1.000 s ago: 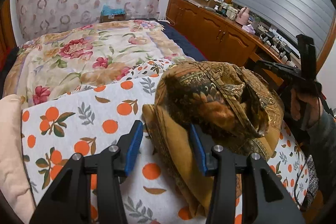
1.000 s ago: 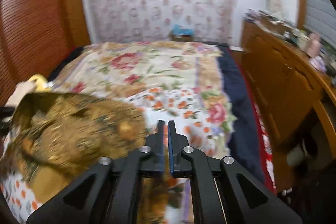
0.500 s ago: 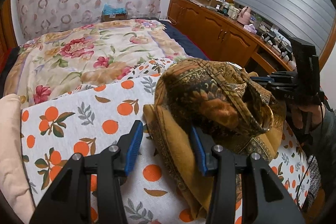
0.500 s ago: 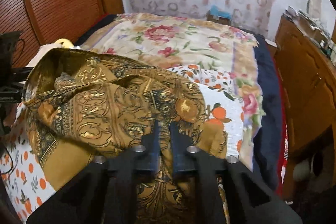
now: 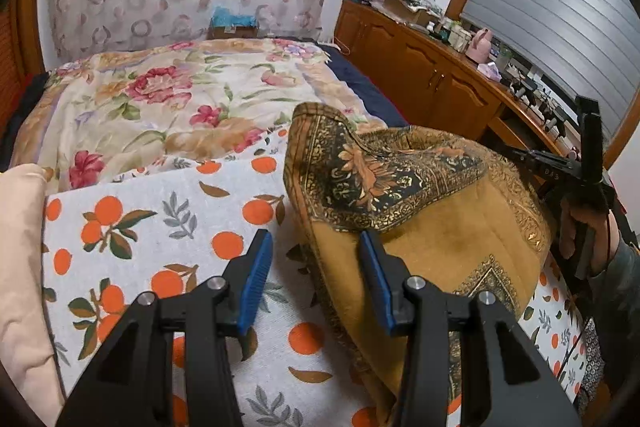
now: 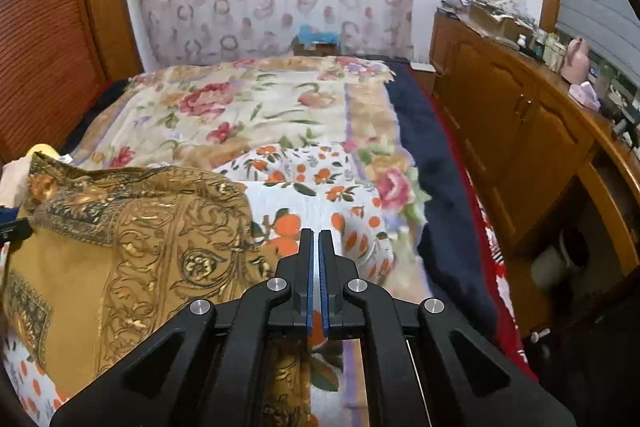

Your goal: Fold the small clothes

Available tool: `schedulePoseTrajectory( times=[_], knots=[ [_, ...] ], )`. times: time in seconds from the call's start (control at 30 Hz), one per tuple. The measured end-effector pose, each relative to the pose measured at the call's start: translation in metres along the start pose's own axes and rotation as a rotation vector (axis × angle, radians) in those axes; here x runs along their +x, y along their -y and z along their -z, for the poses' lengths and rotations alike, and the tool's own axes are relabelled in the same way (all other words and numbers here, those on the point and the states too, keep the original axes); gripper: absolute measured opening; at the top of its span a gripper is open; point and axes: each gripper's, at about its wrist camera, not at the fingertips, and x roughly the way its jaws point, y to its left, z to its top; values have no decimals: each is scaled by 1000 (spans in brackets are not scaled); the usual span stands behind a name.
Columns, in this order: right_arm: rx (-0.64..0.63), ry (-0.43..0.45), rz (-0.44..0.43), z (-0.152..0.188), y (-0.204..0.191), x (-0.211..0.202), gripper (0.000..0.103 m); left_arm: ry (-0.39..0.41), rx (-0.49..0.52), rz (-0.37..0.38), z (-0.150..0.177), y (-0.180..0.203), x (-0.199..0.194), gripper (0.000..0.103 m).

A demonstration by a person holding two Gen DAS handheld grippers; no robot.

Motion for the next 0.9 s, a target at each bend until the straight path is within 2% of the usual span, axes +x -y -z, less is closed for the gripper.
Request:
schedulePoseTrajectory(
  times=[0.03,0.1,0.17,0.3,0.4,0.6,0.63,0.67,0.73,0.77,0.8,0.83,0.9],
  knots=[
    [-4,4,-19,0,-1,-2,11,-15,-3,1,1,-1,4,44],
    [-27,-2,-48,0,-6,-7,39,-44,-17,6,0,-2,12,44],
    [-44,-13,-70,2,-12,-10,50,-77,-27,21,-1,-4,21,44],
    [-87,-74,-90,12,-23,0,54,-98,-23,36,-5,-2,29,44],
    [-59,-112,-106,16,-20,10,55,-97,-34,58,-7,-4,31,44],
    [-18,-143,-151,16,-16,18,56,-94,-54,103,-5,-9,29,44],
    [-24,-145,-155,16,-17,18,56,-101,-64,139,-4,-11,29,36],
    [-30,-147,-162,15,-19,19,55,-110,-71,160,-5,-11,30,32],
    [-42,-152,-172,15,-20,19,48,-111,-70,169,-4,-11,30,27],
    [-41,-157,-194,15,-21,18,41,-113,-69,183,-5,-10,30,23],
    [-40,-159,-211,15,-21,18,33,-113,-71,193,-5,-9,30,18],
    [-41,-161,-226,15,-22,17,31,-111,-68,201,-6,-8,28,11],
    [-67,-153,-237,16,-25,14,13,-103,-53,210,-6,-4,24,5]
  ],
)
